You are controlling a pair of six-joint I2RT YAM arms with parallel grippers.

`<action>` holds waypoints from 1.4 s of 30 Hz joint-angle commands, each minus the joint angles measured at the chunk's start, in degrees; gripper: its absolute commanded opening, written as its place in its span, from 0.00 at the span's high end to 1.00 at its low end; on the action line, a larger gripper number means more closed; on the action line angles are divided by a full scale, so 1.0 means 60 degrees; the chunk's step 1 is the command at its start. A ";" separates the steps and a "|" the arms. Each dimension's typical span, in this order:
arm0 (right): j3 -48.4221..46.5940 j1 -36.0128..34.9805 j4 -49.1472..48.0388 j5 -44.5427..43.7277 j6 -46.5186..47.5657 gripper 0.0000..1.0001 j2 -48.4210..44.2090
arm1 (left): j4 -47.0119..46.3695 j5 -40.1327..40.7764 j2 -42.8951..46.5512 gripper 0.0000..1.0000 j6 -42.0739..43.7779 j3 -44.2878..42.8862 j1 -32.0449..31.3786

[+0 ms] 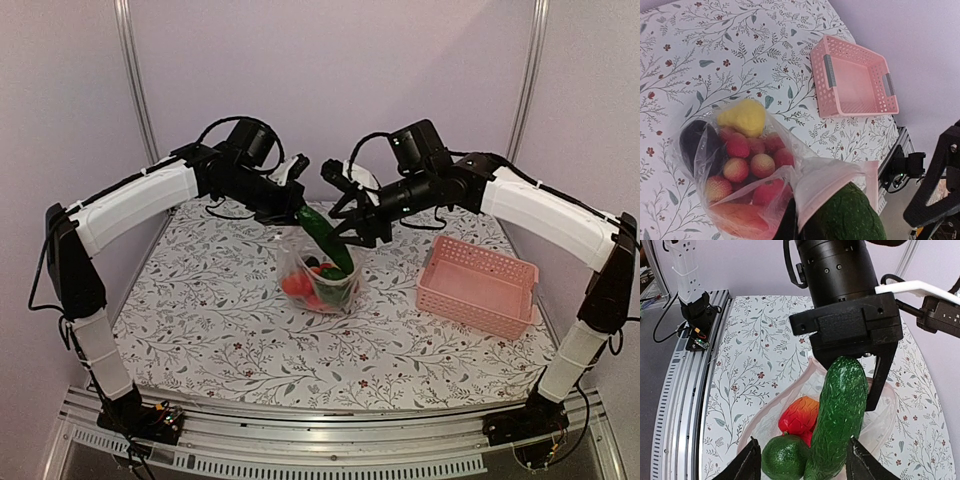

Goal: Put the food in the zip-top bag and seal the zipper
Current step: Place the fake vegetable in the zipper food storage bag, then adjust the zipper food storage bag at the center of the board.

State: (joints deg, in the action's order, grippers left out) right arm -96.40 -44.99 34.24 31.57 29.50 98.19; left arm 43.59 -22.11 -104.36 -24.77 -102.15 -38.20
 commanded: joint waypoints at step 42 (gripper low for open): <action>-0.1611 -0.1177 0.4909 -0.0500 0.2642 0.99 0.0693 | 0.0801 0.1747 -0.0634 1.00 0.0759 -0.1491 0.0554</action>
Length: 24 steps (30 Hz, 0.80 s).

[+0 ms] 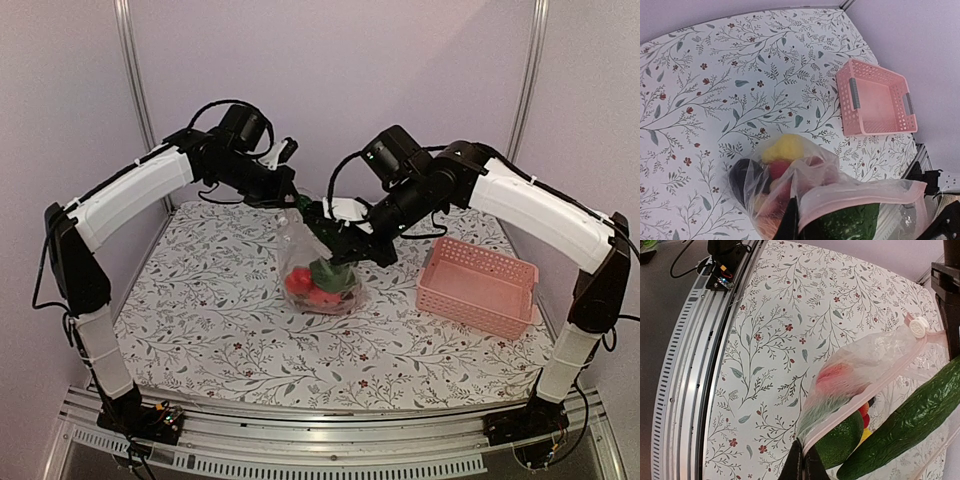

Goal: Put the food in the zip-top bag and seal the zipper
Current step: Adjust the zipper food storage bag at the center of the board.

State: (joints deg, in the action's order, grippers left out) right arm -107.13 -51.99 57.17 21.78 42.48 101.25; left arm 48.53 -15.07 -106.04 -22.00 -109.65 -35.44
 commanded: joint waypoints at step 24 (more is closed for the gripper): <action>0.0293 0.0569 -0.0020 -0.0735 -0.0105 1.00 -0.0497 | 0.0375 0.0014 -0.0011 0.87 0.1377 -0.1305 -0.0632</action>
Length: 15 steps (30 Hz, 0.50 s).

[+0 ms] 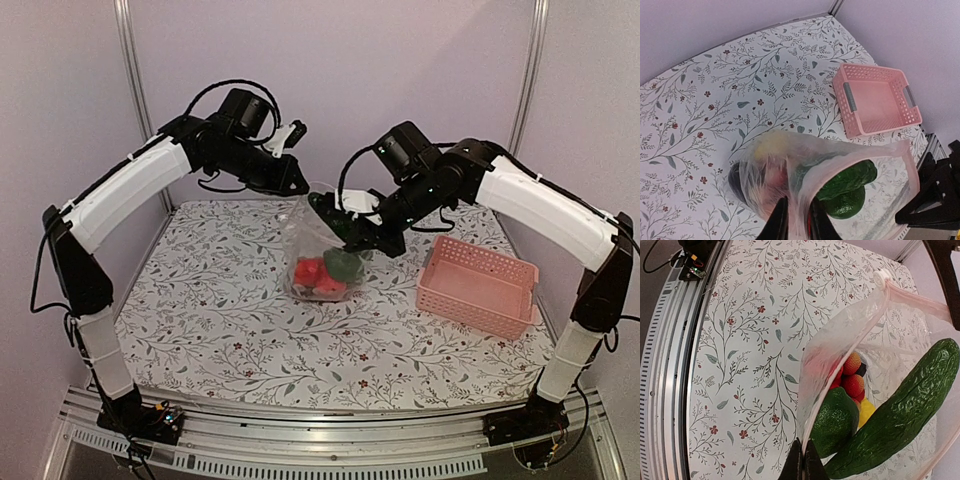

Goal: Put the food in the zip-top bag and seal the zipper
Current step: Adjust the zipper food storage bag at the center of the board.

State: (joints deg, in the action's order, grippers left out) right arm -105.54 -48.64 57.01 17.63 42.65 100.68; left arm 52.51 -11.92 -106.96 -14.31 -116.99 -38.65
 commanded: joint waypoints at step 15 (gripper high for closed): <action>-0.0008 0.0210 0.0274 0.0110 0.0202 1.00 -0.0592 | -0.1478 -0.1107 0.0763 1.00 0.0158 0.0773 0.0183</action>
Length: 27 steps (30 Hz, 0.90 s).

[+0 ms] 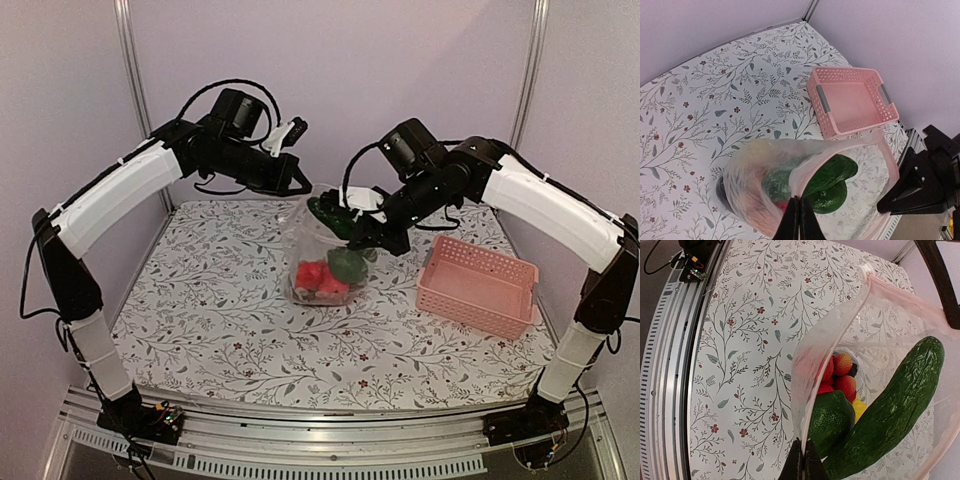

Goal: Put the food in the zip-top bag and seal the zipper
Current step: Adjust the zipper food storage bag at the center of the board.

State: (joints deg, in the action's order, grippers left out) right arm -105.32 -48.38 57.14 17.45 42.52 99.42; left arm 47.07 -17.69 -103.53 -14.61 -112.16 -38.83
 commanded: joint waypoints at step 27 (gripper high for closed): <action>0.0612 0.0431 -0.0326 0.0011 -0.0141 0.99 -0.0655 | -0.3318 -0.0204 0.1851 0.68 0.0888 0.2493 -0.0729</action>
State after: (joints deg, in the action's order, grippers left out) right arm -99.68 -45.95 55.68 15.46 43.13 94.48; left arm 35.57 -24.47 -99.18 -9.37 -105.21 -44.18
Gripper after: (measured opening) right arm 0.010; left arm 0.236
